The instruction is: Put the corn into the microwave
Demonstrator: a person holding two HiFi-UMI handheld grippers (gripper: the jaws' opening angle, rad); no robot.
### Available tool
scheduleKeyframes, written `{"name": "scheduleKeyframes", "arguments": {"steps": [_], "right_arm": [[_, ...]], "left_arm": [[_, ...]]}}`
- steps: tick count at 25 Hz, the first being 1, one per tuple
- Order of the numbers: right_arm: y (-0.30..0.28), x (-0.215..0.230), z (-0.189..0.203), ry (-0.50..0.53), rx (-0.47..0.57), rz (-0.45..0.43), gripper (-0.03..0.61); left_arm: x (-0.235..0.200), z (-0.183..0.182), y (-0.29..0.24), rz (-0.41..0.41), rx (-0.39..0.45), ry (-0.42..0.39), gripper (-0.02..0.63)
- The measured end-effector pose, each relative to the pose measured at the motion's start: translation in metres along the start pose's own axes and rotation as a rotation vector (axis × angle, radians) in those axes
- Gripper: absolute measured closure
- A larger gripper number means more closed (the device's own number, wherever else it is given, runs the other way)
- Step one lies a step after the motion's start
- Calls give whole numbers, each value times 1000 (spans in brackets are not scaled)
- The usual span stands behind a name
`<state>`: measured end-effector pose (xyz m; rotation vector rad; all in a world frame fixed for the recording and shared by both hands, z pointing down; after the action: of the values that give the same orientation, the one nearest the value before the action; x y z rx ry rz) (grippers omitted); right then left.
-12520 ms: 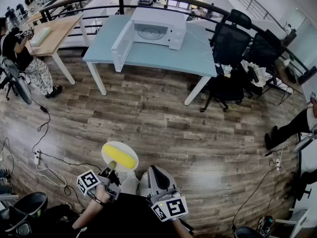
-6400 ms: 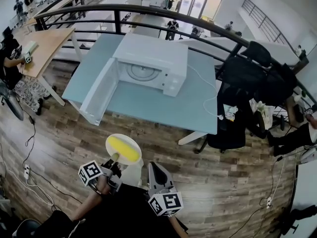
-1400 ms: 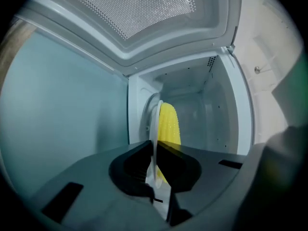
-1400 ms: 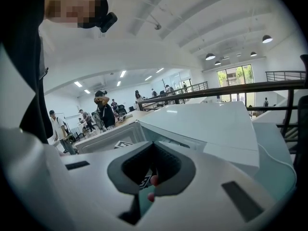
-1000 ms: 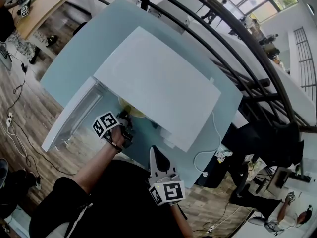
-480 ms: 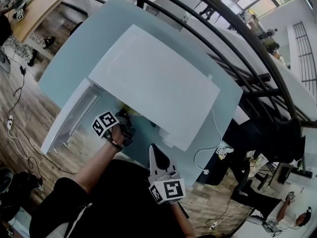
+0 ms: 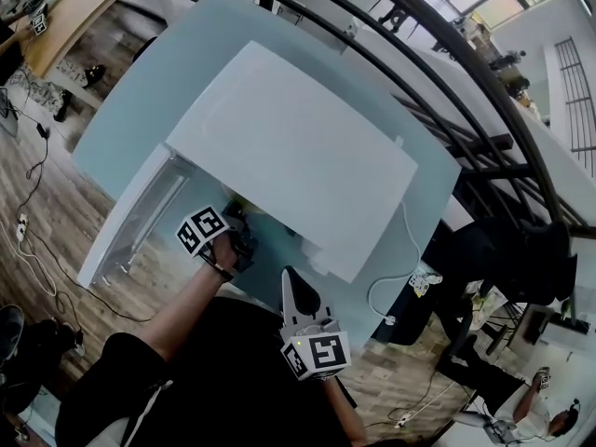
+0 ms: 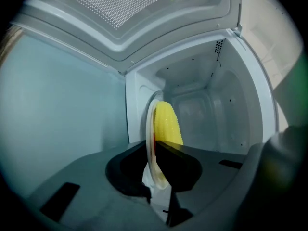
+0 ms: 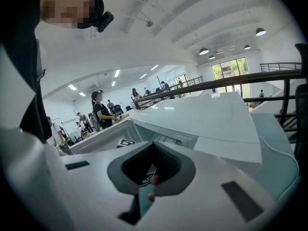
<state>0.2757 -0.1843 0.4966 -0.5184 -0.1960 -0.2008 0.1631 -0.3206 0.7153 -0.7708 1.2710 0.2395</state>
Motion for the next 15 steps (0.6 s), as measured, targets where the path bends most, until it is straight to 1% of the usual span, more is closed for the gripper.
{"name": "scheduleKeyframes", "arguments": {"steps": [9,15], "right_arm": [[-3,3,-1,-12,0,9,571],[-4,3,-1,-17,-1,8,571]], "left_arm": [[7,2,3,-6,-35,-53,512],[4,4,16,-26,-47,-57,508]]}}
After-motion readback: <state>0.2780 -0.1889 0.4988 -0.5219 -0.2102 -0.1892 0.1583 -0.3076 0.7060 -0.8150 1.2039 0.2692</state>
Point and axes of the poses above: the fingertips, and each gripper's own axes: y backward along the fingers, x to its right, z out of its underside, the point moved 2 cm from there along y, backward along the fingers, and after that the axes turned 8 degrees about z, right-handed, at the moved point
